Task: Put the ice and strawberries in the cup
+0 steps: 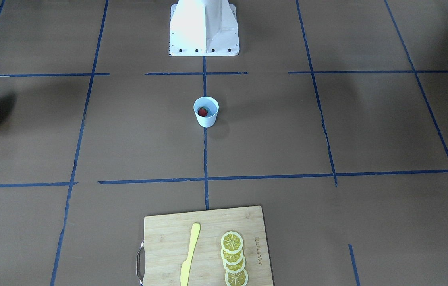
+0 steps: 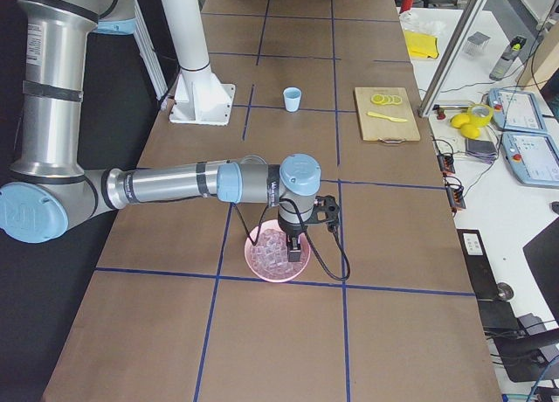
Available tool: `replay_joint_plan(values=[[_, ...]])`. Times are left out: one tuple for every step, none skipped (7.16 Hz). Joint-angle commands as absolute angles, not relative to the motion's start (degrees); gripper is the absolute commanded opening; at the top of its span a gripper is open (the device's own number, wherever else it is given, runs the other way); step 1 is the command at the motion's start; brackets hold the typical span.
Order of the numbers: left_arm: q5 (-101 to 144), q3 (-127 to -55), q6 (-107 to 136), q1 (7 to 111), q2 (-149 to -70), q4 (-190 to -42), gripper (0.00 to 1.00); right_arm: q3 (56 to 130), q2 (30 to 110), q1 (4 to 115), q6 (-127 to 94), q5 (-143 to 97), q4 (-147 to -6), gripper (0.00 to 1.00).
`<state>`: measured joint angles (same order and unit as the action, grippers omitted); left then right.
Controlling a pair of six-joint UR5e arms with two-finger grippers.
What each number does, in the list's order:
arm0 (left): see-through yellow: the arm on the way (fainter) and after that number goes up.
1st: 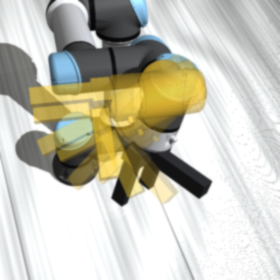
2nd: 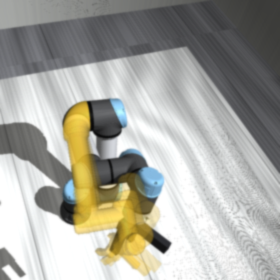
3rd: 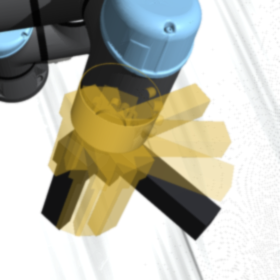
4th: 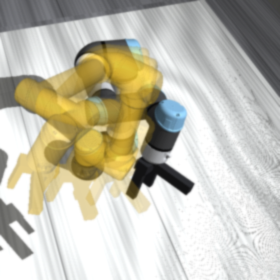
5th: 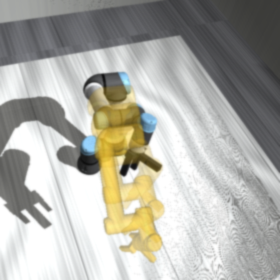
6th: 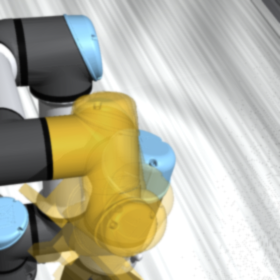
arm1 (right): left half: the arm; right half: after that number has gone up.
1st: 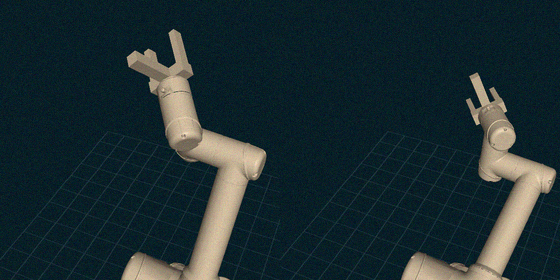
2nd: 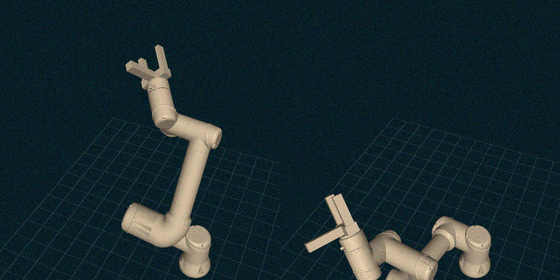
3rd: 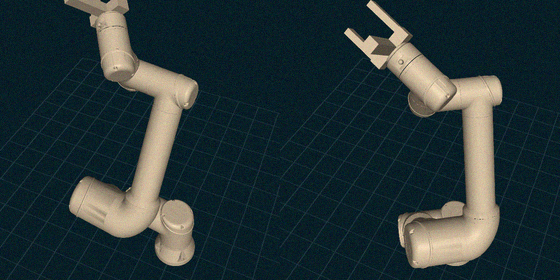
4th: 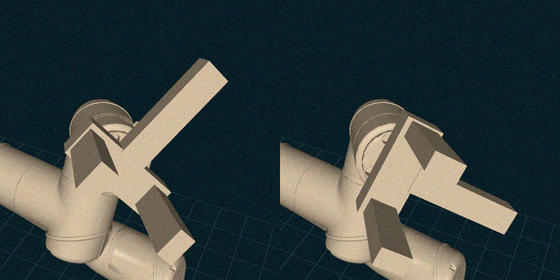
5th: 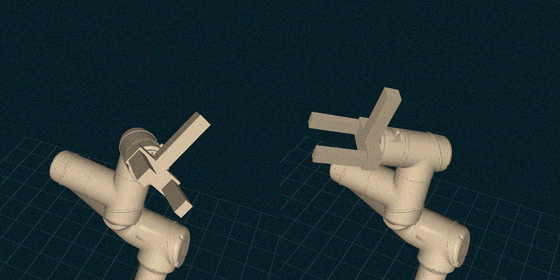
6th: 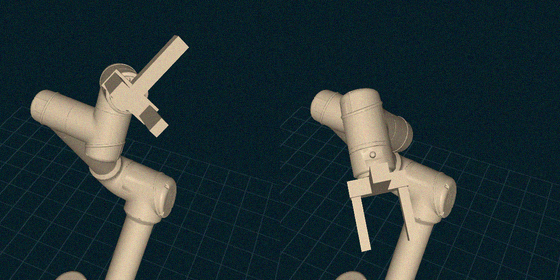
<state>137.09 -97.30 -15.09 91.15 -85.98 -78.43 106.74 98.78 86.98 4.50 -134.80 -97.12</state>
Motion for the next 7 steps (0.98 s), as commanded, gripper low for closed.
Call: replay_joint_plan(values=[[137.1,-97.6,-15.0,91.3,-85.9,-78.2,1.00,102.8,99.6,87.1,5.5,-134.3,-89.6,1.00],[137.0,-97.6,-15.0,92.0,-85.7,-78.2,1.00,103.9,101.7,88.1,6.3,-134.7,-87.2,1.00],[137.0,-97.6,-15.1,92.6,-85.3,-78.0,1.00,104.2,103.4,88.1,6.5,-134.6,-87.0,1.00],[137.0,-97.6,-15.1,92.6,-85.1,-77.9,1.00,104.0,102.4,88.1,6.0,-134.8,-87.1,1.00],[137.0,-97.6,-15.1,92.6,-85.0,-77.7,1.00,104.1,102.0,88.2,5.7,-135.1,-87.5,1.00],[137.3,-98.3,-15.5,92.6,-84.1,-77.7,1.00,103.8,101.9,88.2,5.6,-135.1,-87.7,1.00],[137.3,-98.2,-15.5,92.6,-84.0,-77.6,1.00,104.1,101.9,88.2,5.6,-135.1,-89.3,1.00]])
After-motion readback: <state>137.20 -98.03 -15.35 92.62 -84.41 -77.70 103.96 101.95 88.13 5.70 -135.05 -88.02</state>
